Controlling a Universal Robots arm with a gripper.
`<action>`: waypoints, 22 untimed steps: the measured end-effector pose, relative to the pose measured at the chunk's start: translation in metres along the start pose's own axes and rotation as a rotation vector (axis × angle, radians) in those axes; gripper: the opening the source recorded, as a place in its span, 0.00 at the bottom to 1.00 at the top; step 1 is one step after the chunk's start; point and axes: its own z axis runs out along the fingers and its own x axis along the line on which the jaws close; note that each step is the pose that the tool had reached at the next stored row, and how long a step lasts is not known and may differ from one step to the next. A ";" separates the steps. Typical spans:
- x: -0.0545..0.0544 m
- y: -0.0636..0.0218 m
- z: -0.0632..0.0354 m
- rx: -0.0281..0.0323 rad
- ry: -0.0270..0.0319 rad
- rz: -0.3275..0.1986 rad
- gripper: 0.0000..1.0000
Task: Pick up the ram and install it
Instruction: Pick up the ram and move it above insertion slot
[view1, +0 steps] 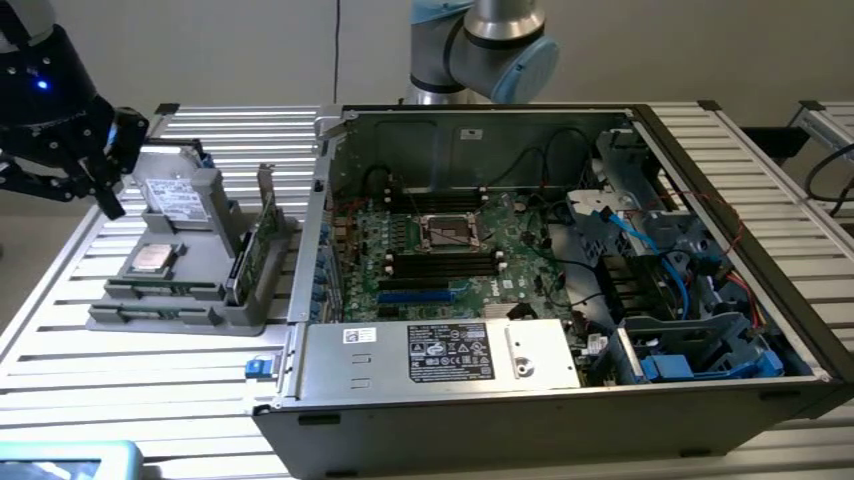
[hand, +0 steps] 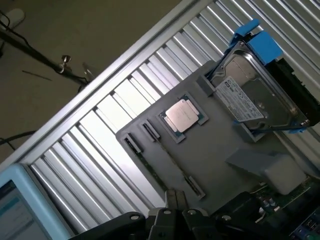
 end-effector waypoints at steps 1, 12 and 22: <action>0.000 0.0000 0.0000 0.0008 0.0008 -0.018 0.11; 0.000 0.0000 0.0000 0.0287 -0.0054 -0.175 0.11; 0.000 0.0000 0.0001 0.0546 -0.0012 -0.303 0.11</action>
